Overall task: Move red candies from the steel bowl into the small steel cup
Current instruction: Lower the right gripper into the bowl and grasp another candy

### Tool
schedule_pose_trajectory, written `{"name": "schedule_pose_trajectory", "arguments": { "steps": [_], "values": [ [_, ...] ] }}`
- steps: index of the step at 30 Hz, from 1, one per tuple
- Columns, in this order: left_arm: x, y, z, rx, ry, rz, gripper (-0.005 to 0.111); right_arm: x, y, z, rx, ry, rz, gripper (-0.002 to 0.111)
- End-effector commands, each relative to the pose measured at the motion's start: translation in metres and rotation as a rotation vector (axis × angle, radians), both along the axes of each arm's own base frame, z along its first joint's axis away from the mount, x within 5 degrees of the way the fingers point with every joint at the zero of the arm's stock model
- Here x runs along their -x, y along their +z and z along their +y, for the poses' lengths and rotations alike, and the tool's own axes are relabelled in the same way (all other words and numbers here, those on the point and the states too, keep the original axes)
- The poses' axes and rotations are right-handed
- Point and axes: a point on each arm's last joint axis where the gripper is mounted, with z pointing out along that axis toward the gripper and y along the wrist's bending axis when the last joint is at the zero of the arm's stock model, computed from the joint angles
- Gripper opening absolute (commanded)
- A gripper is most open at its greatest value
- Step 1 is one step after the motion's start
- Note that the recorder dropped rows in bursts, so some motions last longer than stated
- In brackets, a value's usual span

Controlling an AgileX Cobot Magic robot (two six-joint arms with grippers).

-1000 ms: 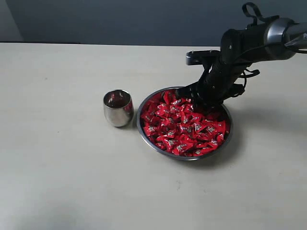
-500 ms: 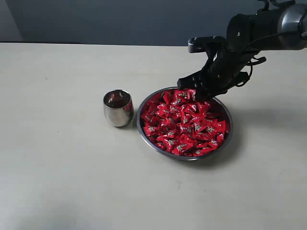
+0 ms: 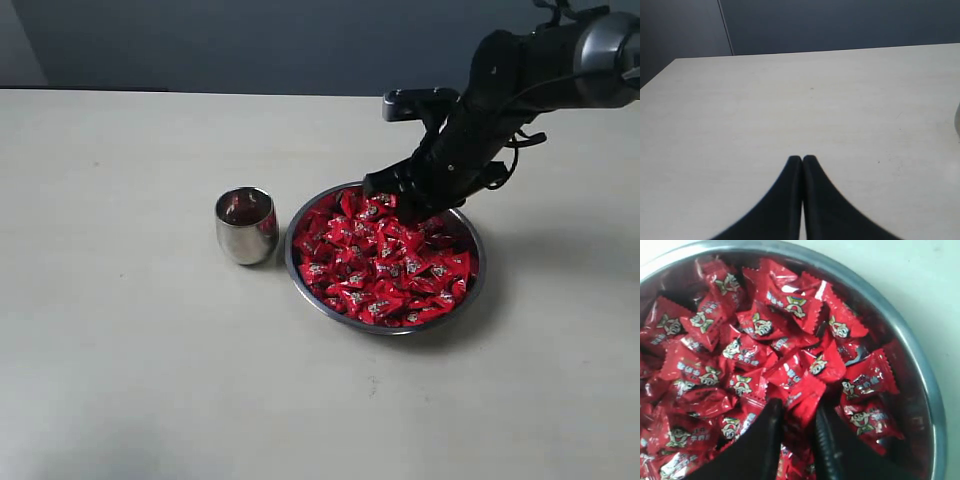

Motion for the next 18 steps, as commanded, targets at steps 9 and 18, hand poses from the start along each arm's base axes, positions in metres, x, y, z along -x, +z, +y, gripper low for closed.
{"name": "schedule_pose_trajectory", "arguments": {
  "steps": [9,18],
  "values": [
    [-0.0001,-0.0006,-0.0003,-0.002,-0.006,-0.008,0.0,-0.0025,-0.0103,-0.0005,0.019,0.025,0.013,-0.001],
    [-0.0001,-0.0006,-0.0003,-0.002,-0.006,-0.008,0.0,-0.0042,-0.0119,0.0007,0.009,0.025,-0.001,0.027]
  ]
}}
